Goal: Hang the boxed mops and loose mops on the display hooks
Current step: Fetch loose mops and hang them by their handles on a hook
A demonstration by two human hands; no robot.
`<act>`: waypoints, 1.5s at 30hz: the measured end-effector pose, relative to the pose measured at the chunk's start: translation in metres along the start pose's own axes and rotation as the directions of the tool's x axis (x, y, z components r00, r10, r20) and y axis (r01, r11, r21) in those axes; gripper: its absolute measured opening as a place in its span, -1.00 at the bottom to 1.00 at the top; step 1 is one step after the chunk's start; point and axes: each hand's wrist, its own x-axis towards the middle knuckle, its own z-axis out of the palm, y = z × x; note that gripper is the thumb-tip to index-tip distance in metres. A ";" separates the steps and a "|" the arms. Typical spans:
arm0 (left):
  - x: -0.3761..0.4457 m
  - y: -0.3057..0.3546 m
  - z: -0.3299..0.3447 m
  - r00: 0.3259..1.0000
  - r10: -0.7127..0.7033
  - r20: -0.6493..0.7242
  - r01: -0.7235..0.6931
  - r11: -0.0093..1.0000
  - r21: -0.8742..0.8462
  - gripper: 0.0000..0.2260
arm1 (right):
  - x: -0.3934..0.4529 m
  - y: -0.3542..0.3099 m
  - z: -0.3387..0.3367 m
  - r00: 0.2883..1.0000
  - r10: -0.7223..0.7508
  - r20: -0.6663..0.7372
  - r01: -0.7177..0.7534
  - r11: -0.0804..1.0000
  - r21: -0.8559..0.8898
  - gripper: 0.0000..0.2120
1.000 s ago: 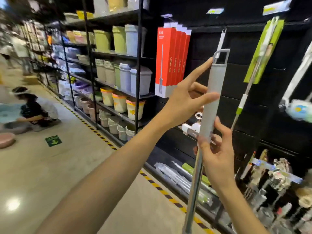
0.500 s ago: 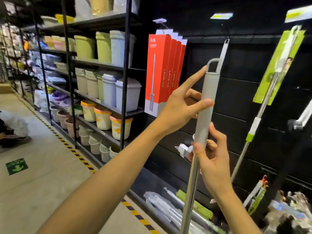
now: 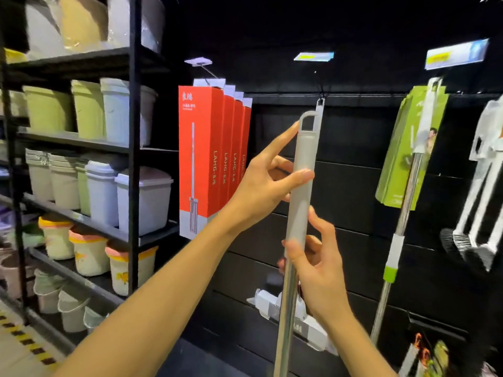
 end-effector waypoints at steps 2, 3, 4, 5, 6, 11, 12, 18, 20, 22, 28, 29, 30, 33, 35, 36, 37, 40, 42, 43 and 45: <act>0.024 -0.023 -0.003 1.000 0.002 -0.013 -0.003 1.000 -0.003 -0.32 | 0.030 0.016 0.001 1.000 -0.022 0.006 0.022 1.000 -0.018 -0.45; 0.037 -0.035 -0.004 1.000 0.006 -0.015 -0.006 1.000 -0.003 -0.32 | 0.045 0.023 0.002 0.999 -0.033 0.011 0.034 0.999 -0.026 -0.45; 0.049 -0.046 -0.005 1.000 0.009 -0.016 -0.010 1.000 -0.006 -0.31 | 0.060 0.031 0.002 0.999 -0.044 0.016 0.044 0.998 -0.035 -0.45; 0.062 -0.057 -0.006 1.000 0.014 -0.019 -0.014 1.000 -0.012 -0.31 | 0.075 0.038 0.001 0.998 -0.056 0.019 0.056 0.998 -0.040 -0.45; 0.075 -0.067 -0.007 1.000 0.020 -0.020 -0.021 1.000 -0.019 -0.32 | 0.089 0.045 0.001 0.998 -0.066 0.019 0.066 0.997 -0.040 -0.46; 0.137 -0.110 -0.009 0.999 0.050 0.004 -0.050 0.997 -0.067 -0.32 | 0.156 0.070 -0.001 0.995 -0.104 -0.004 0.103 0.994 -0.029 -0.45; 0.150 -0.118 -0.009 0.998 0.060 0.005 -0.059 0.996 -0.074 -0.32 | 0.169 0.075 -0.002 0.994 -0.113 -0.010 0.113 0.993 -0.035 -0.45; 0.219 -0.158 -0.012 0.989 0.143 0.033 -0.139 0.985 -0.107 -0.33 | 0.240 0.099 -0.004 0.985 -0.156 -0.068 0.151 0.986 -0.070 -0.44; 0.241 -0.170 -0.013 0.985 0.164 0.050 -0.156 0.979 -0.130 -0.32 | 0.262 0.105 -0.005 0.979 -0.184 -0.088 0.176 0.980 -0.092 -0.41; 0.262 -0.181 -0.015 0.982 0.180 0.060 -0.169 0.972 -0.162 -0.32 | 0.284 0.111 -0.006 0.974 -0.205 -0.099 0.193 0.975 -0.111 -0.39; 0.321 -0.207 -0.017 0.971 0.225 0.082 -0.201 0.951 -0.236 -0.32 | 0.340 0.121 -0.011 0.963 -0.239 -0.129 0.221 0.965 -0.139 -0.38; 0.331 -0.210 -0.018 0.969 0.232 0.089 -0.205 0.947 -0.248 -0.32 | 0.349 0.121 -0.012 0.961 -0.245 -0.130 0.226 0.963 -0.147 -0.38; 0.339 -0.213 -0.018 0.966 0.239 0.098 -0.208 0.944 -0.255 -0.33 | 0.356 0.120 -0.013 0.958 -0.252 -0.134 0.230 0.960 -0.161 -0.39; 0.360 -0.215 -0.016 0.959 0.257 0.118 -0.220 0.940 -0.259 -0.33 | 0.373 0.117 -0.018 0.953 -0.268 -0.145 0.243 0.955 -0.170 -0.40; 0.373 -0.215 -0.014 0.955 0.269 0.123 -0.233 0.941 -0.244 -0.32 | 0.383 0.113 -0.022 0.950 -0.272 -0.153 0.244 0.953 -0.179 -0.39; 0.378 -0.215 -0.012 0.955 0.271 0.122 -0.238 0.942 -0.236 -0.32 | 0.388 0.111 -0.024 0.949 -0.273 -0.155 0.243 0.951 -0.189 -0.39; 0.384 -0.215 -0.011 0.955 0.271 0.121 -0.238 0.944 -0.230 -0.31 | 0.393 0.111 -0.027 0.948 -0.276 -0.157 0.244 0.950 -0.196 -0.38; 0.398 -0.217 -0.007 0.959 0.255 0.121 -0.224 0.949 -0.222 -0.31 | 0.406 0.110 -0.033 0.950 -0.275 -0.148 0.244 0.949 -0.197 -0.38; 0.406 -0.219 -0.005 0.962 0.248 0.116 -0.217 0.950 -0.226 -0.32 | 0.414 0.111 -0.038 0.953 -0.270 -0.136 0.241 0.950 -0.199 -0.37; 0.409 -0.221 -0.003 0.963 0.246 0.113 -0.216 0.950 -0.226 -0.32 | 0.418 0.112 -0.040 0.954 -0.269 -0.132 0.240 0.950 -0.202 -0.37; 0.413 -0.225 0.000 0.964 0.245 0.104 -0.218 0.951 -0.221 -0.31 | 0.424 0.115 -0.043 0.957 -0.265 -0.120 0.237 0.949 -0.207 -0.37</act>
